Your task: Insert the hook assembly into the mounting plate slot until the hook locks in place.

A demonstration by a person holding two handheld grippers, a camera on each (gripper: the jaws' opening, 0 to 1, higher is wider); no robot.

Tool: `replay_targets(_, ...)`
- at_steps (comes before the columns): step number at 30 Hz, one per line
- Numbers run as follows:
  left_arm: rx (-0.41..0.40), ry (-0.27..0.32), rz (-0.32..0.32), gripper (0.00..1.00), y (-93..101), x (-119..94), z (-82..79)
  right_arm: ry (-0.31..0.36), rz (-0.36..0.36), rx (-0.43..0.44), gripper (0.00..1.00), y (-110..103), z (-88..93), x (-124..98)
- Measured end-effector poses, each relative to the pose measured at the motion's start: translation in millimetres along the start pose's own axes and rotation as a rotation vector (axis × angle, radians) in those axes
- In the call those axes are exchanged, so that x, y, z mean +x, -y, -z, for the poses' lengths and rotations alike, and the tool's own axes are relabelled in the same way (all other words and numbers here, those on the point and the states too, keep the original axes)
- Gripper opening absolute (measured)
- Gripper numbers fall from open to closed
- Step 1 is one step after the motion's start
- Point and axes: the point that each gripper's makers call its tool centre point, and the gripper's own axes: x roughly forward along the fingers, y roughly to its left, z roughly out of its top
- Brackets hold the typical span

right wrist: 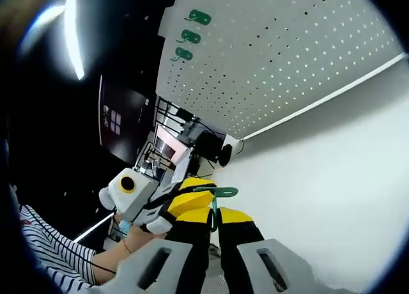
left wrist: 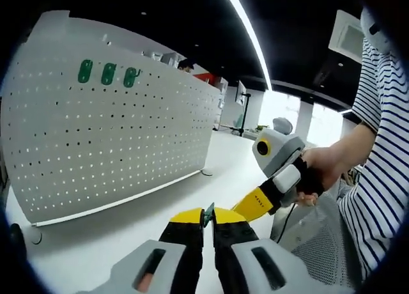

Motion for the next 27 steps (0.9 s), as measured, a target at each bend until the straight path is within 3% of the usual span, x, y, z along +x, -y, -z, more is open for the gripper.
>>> replay_targets(3, -0.029, 0.001, -0.018, 0.03, -3.4, 0.7, -0.6, 0.0, 0.009, -0.039, 0.02, -1.2, -2.4, -0.1)
replay_targets(12, -0.11, -0.037, -0.118, 0.03, -19.3, -6.3, 6.1, 0.038, 0.063, -0.324, 0.04, -11.4, -20.1, -1.6)
replay_targets(18, -0.237, -0.055, -0.21, 0.02, -36.9, -19.3, 7.6, -0.039, 0.114, -0.583, 0.09, -16.7, -13.3, 2.3)
replay_targets(21, -0.295, -0.082, -0.232, 0.02, -40.6, -23.4, 10.0, -0.079, 0.144, -0.767, 0.12, -20.3, -9.6, 6.5)
replay_targets(24, -0.362, -0.117, -0.25, 0.02, -42.1, -26.7, 12.8, -0.106, 0.154, -0.848, 0.12, -23.1, -5.5, 10.8)
replay_targets(27, -0.46, -0.124, -0.238, 0.02, -38.4, -27.1, 12.4, -0.118, 0.161, -0.863, 0.12, -22.5, -2.1, 15.5)
